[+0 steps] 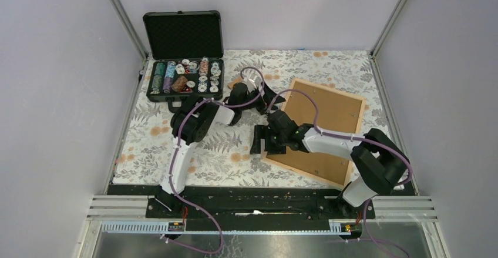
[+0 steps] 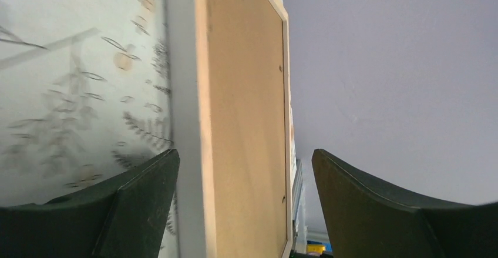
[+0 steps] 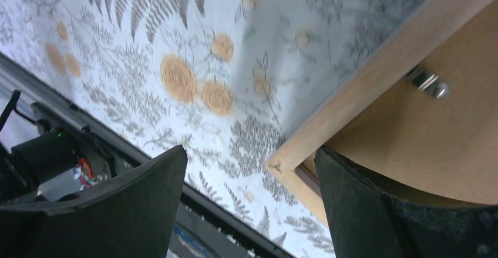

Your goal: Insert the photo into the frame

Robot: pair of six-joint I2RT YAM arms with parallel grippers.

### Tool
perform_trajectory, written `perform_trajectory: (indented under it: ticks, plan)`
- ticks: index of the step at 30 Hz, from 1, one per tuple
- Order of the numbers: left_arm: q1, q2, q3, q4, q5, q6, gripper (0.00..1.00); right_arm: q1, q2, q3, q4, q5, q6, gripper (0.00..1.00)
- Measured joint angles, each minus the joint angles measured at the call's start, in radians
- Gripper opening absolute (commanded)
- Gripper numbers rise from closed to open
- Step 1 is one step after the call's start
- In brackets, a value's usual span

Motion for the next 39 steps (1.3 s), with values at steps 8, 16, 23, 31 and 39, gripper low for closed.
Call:
perform_trajectory:
  ticks: [8,16,23,31,39]
  plan:
    - [0.173,-0.215,-0.124,-0.199,0.021,0.097,0.93,-0.003,-0.039,0.094,-0.186,0.187,-0.219,0.92]
    - [0.175,-0.819,-0.480,-0.325,-0.052,0.245,0.96,0.028,-0.121,0.085,-0.399,0.202,-0.388,0.70]
    - [0.175,-1.222,-0.691,-0.532,-0.151,0.339,0.99,0.093,-0.051,0.084,-0.455,0.268,-0.401,0.68]
    - [0.175,-1.477,-0.784,-0.748,-0.232,0.424,0.99,0.144,0.061,0.151,-0.502,0.332,-0.381,0.21]
    - [0.175,-1.463,-0.896,-0.790,-0.281,0.440,0.98,0.145,0.214,0.335,-0.461,0.473,-0.287,0.00]
